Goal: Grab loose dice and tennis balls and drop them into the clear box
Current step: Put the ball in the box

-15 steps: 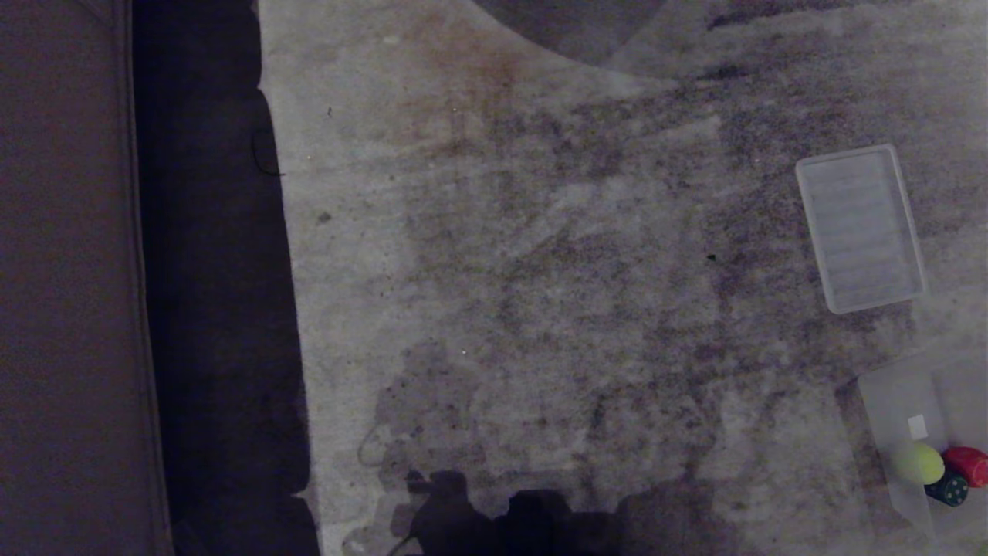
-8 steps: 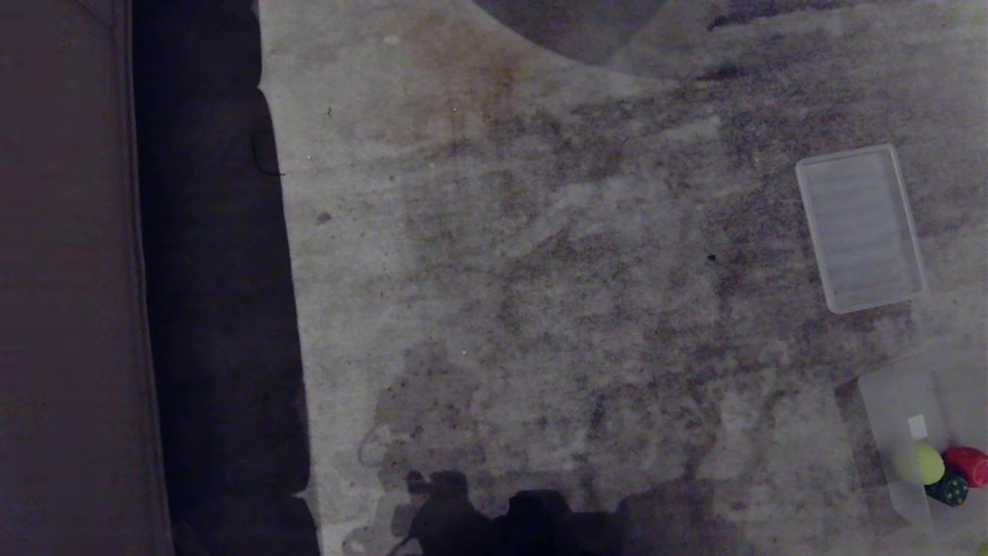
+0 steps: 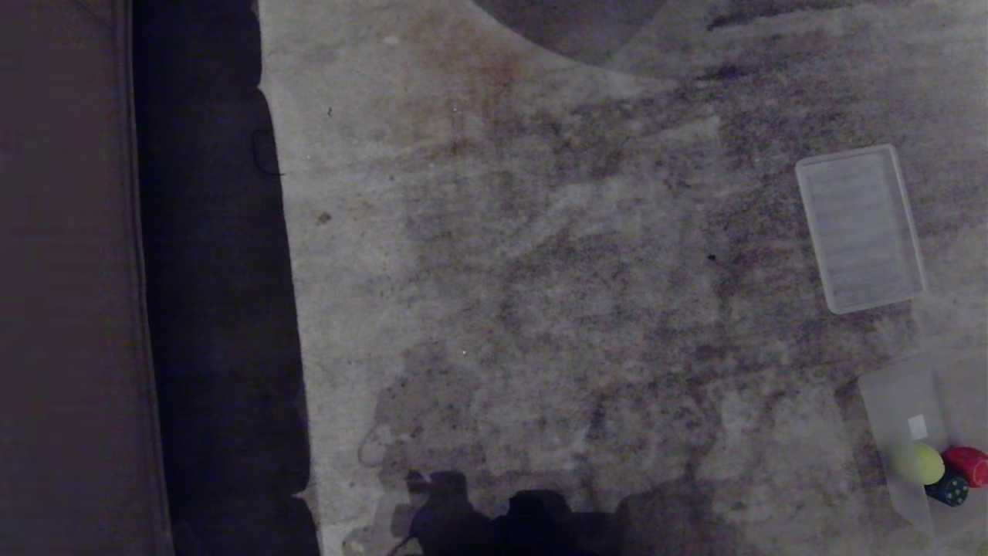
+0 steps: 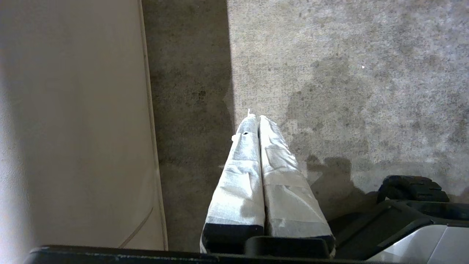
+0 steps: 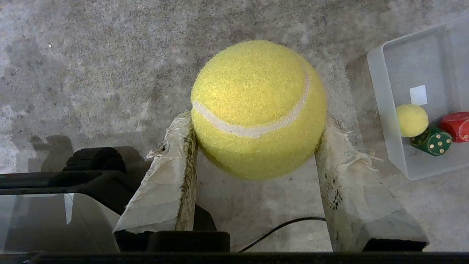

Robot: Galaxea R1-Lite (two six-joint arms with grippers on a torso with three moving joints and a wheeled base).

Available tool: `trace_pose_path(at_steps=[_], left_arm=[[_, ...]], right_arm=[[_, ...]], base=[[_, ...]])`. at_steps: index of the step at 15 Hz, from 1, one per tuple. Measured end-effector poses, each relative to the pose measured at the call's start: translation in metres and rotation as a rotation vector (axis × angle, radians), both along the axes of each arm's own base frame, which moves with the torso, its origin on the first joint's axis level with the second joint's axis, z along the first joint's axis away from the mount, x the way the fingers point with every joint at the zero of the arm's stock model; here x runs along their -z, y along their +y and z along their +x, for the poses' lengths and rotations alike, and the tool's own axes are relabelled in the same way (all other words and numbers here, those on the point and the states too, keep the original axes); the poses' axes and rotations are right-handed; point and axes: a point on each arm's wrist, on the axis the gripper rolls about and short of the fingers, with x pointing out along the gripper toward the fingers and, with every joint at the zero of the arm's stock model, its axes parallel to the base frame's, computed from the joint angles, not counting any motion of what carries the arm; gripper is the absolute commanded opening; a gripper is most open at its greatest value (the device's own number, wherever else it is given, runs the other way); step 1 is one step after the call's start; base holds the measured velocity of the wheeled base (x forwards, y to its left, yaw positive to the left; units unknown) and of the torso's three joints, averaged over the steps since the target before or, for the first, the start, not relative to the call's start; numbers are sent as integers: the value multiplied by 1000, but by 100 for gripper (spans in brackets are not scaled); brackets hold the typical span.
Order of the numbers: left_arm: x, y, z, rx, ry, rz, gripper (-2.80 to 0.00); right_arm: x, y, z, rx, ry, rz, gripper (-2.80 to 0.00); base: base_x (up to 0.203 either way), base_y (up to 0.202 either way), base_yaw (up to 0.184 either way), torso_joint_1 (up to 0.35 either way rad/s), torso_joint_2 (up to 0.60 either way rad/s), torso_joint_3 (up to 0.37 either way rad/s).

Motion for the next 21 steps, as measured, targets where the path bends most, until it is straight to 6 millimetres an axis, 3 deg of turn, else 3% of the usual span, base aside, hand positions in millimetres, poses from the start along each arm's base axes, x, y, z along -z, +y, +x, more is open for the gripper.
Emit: trace_pose_path(at_steps=[8, 21], left_arm=[[0, 0, 0, 2, 0, 1, -280], [0, 0, 0, -1, 0, -3, -280]], right_arm=[[0, 0, 0, 0, 1, 0, -280], [0, 0, 0, 0, 2, 0, -280]], base=[[-1, 2, -20, 0, 0, 0], [0, 12, -163, 3, 2, 3]])
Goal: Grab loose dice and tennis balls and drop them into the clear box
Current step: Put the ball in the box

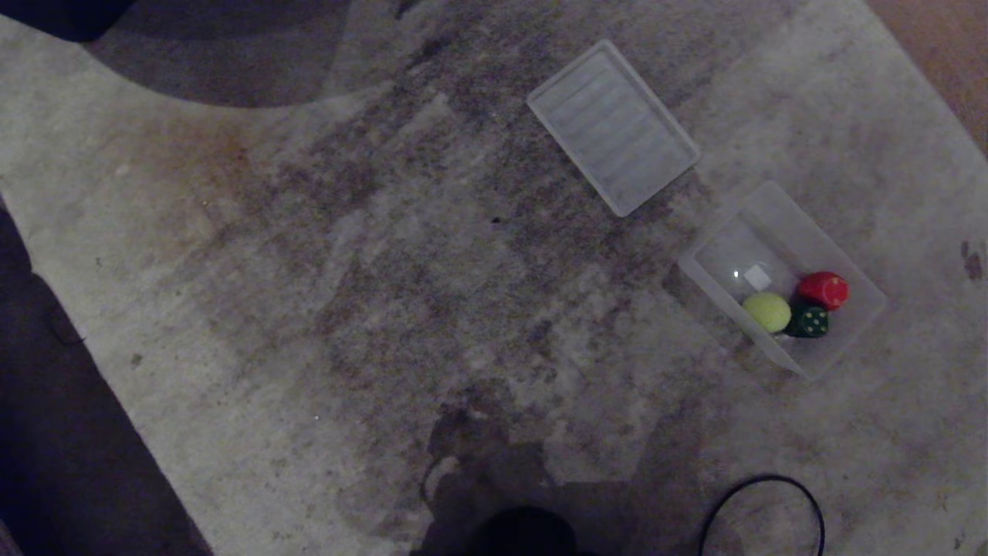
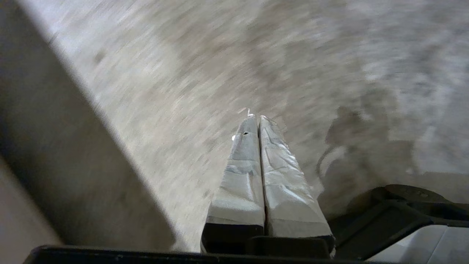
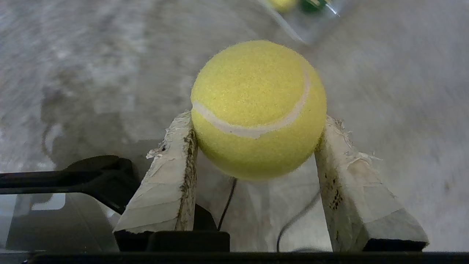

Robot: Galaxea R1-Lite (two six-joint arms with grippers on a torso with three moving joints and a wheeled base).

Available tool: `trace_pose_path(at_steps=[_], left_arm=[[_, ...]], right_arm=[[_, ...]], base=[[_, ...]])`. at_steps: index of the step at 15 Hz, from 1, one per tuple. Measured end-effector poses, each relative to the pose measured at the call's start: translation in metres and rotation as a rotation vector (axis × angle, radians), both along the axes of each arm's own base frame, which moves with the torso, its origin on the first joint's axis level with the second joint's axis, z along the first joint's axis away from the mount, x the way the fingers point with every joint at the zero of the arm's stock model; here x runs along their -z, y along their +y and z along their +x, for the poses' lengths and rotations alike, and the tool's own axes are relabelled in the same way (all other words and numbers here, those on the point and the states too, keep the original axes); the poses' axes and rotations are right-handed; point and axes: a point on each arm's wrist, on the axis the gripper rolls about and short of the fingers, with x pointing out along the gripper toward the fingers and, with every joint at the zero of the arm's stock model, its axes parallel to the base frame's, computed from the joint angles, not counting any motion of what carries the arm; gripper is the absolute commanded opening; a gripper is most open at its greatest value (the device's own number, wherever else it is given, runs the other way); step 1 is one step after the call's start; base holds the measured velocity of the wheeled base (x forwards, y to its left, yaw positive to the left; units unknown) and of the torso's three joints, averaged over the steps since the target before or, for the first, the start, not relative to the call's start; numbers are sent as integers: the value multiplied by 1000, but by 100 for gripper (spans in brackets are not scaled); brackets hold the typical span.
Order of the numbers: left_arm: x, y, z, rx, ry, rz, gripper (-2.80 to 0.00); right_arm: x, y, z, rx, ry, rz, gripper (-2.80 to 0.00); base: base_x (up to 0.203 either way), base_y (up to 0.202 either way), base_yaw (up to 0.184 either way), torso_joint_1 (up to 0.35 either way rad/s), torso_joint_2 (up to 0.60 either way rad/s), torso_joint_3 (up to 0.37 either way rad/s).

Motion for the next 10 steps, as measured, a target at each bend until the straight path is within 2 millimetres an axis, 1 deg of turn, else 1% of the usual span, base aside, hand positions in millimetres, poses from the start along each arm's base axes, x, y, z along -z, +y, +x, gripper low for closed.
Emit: trace_pose_path(at_steps=[3, 5, 6, 10], left_arm=[[0, 0, 0, 0, 0, 0, -280], [0, 0, 0, 0, -1, 0, -280], [0, 0, 0, -1, 0, -1, -280], [0, 0, 0, -1, 1, -3, -280]], right_arm=[[0, 0, 0, 1, 0, 0, -280], [0, 0, 0, 0, 0, 0, -280], [0, 0, 0, 0, 0, 0, -280], [0, 0, 0, 1, 0, -1, -280]], base=[[-1, 13, -160, 4, 3, 5], [1, 9, -126, 3, 6, 4], [-1, 1, -73, 4, 6, 4], [0, 0, 0, 0, 0, 0]])
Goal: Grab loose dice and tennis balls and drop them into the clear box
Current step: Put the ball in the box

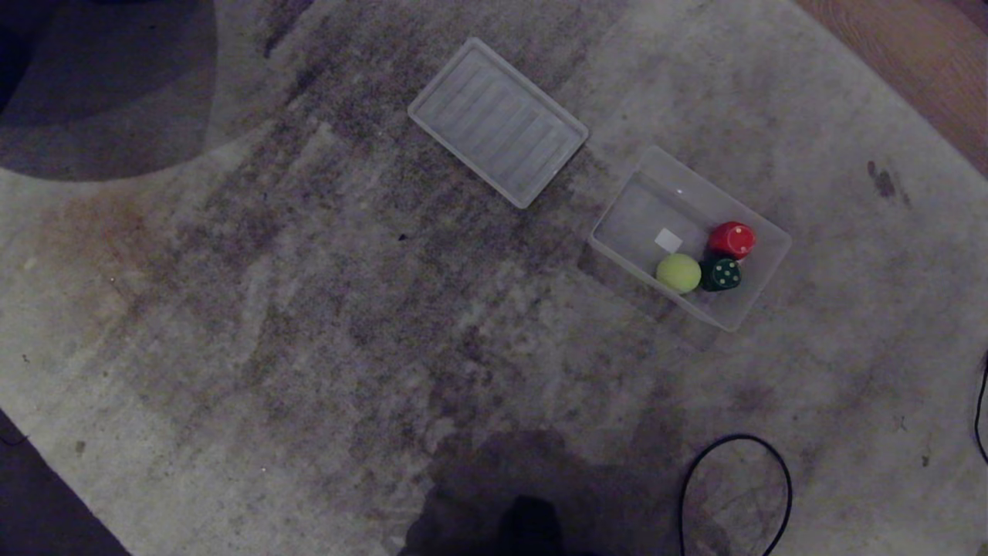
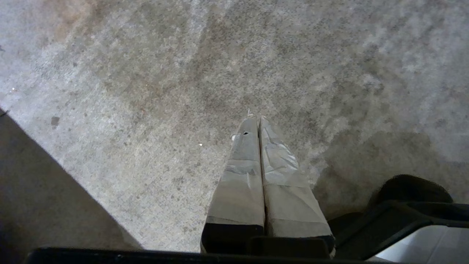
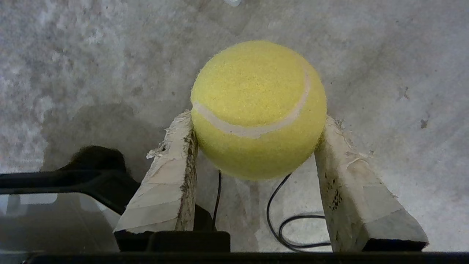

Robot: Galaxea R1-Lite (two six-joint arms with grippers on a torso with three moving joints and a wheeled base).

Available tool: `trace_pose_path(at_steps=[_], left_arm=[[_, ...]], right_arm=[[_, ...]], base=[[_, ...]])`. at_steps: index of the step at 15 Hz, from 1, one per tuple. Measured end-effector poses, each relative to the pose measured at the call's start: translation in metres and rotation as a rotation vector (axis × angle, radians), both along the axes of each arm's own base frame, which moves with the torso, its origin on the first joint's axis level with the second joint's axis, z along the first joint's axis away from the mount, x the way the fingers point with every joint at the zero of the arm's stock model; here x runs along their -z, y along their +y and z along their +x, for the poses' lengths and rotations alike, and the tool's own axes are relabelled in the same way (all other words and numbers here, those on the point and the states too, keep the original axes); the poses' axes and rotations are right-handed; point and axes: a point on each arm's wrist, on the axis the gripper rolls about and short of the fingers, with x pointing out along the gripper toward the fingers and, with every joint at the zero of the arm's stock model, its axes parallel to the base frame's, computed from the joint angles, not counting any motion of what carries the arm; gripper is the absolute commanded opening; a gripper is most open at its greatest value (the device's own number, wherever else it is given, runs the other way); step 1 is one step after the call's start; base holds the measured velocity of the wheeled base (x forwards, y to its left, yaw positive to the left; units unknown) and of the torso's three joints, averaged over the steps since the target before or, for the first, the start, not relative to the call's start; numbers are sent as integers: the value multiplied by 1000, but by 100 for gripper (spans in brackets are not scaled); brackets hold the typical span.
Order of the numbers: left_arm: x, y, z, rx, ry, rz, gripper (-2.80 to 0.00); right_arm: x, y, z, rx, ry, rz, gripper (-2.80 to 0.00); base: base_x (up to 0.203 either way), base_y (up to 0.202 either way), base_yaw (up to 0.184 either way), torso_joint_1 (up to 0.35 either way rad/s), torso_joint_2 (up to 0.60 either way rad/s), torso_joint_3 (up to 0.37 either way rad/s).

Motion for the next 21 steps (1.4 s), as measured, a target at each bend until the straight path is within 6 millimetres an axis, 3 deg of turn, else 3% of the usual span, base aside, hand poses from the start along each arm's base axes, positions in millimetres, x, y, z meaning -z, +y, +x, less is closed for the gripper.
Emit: trace_pose_path(at_steps=[10, 14, 17, 21], left_arm=[[0, 0, 0, 0, -1, 0, -280], [0, 0, 0, 1, -2, 0, -280], [0, 0, 0, 1, -2, 0, -280], [0, 0, 0, 1, -1, 0, -280]], right_arm=[[-1, 0, 0, 7, 1, 0, -280], [-26, 0, 6, 9, 54, 19, -280], [-64, 0, 32, 23, 169, 101, -280], [-95, 3, 108, 34, 314, 195, -280]], base=[[0, 0, 0, 0, 0, 0], [0, 0, 0, 0, 0, 0], [0, 0, 0, 0, 0, 0], [0, 0, 0, 0, 0, 0]])
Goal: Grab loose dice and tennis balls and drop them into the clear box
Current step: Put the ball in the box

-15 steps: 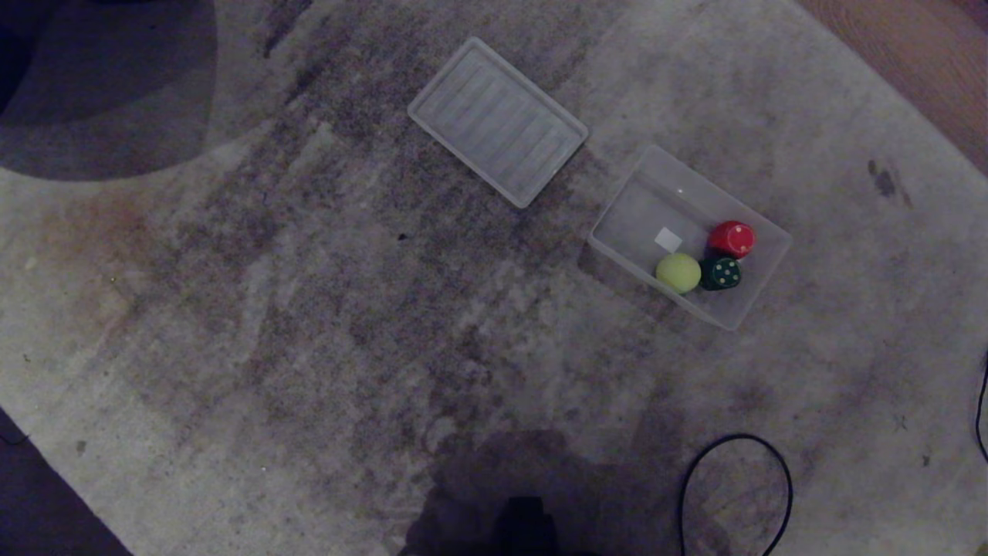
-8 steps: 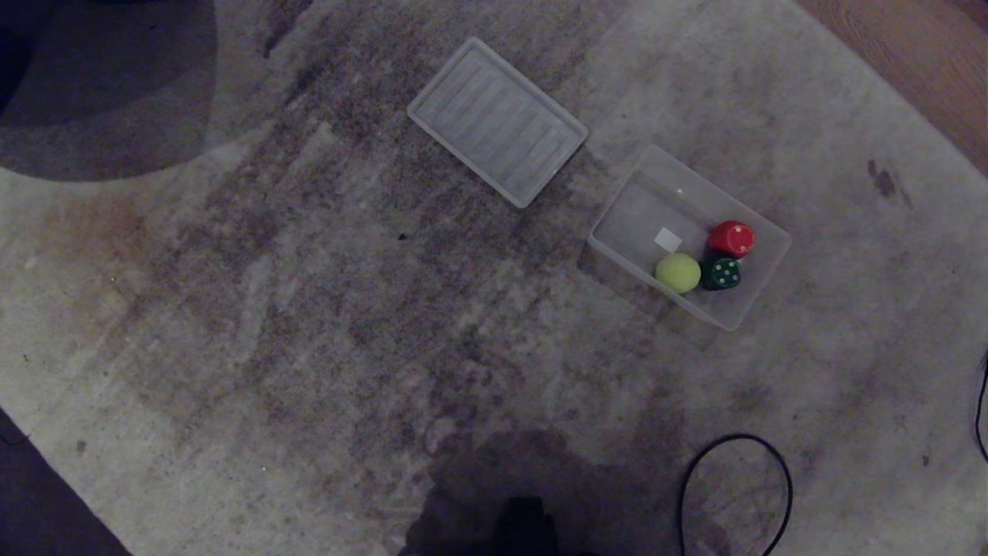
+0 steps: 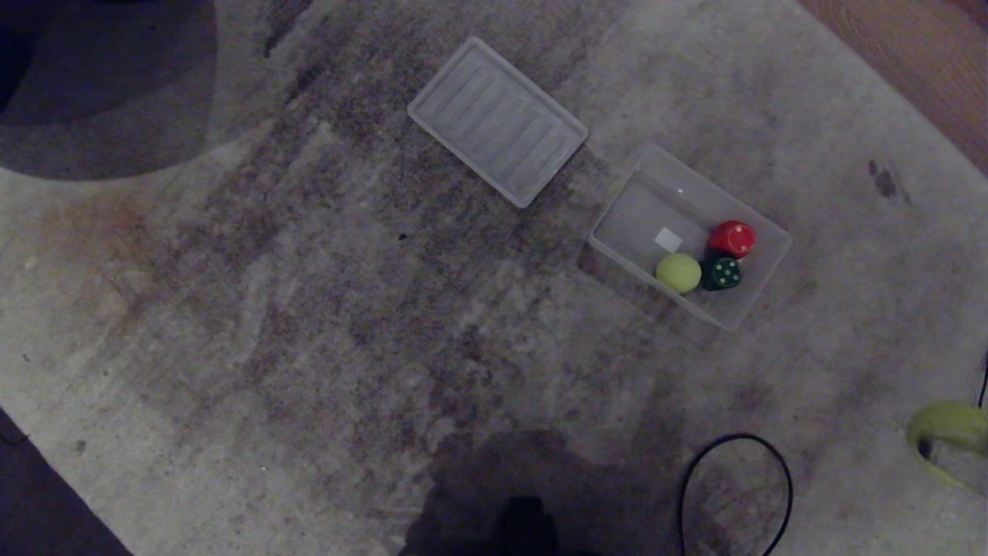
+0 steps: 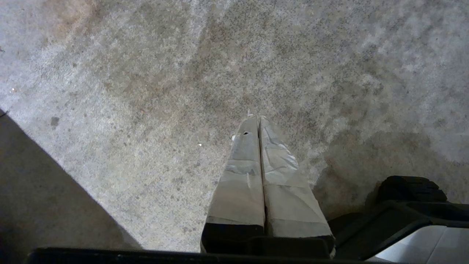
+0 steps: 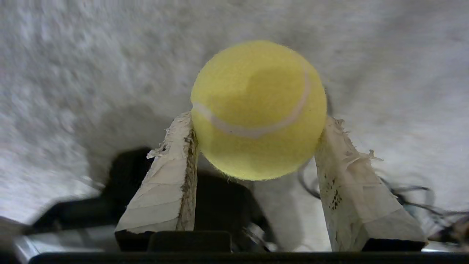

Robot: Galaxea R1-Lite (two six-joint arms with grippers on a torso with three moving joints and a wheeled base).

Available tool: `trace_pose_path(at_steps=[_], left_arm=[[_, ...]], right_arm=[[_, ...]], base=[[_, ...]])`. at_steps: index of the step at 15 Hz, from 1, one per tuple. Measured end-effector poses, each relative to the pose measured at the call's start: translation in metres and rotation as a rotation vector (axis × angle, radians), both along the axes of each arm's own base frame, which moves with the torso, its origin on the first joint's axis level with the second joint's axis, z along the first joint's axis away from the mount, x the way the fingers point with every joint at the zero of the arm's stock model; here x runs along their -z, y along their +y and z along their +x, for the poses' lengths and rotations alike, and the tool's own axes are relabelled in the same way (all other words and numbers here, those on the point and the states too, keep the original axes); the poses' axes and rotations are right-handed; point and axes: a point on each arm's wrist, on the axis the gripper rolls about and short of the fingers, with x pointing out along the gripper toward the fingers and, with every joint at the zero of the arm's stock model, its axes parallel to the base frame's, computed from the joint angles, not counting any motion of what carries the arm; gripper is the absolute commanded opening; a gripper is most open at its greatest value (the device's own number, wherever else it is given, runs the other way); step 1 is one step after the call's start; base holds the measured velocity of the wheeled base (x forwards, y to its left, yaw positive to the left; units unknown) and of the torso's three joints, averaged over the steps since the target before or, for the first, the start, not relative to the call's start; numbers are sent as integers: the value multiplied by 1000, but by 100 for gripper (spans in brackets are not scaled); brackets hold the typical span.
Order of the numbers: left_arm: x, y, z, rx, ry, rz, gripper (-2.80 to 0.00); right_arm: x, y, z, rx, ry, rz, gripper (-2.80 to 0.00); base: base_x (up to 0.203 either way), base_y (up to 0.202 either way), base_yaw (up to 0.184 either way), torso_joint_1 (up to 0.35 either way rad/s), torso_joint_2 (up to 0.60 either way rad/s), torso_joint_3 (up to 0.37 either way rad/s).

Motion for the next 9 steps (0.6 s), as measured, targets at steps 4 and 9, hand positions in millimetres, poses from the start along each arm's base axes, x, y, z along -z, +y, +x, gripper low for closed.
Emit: trace_pose_path(at_steps=[4, 9], left_arm=[[0, 0, 0, 0, -1, 0, -280], [0, 0, 0, 0, 0, 0, -280]], right_arm=[[2, 8, 89, 6, 59, 92, -280], [19, 25, 153, -12, 143, 198, -280]], base=[[0, 0, 0, 0, 0, 0], [0, 0, 0, 0, 0, 0]])
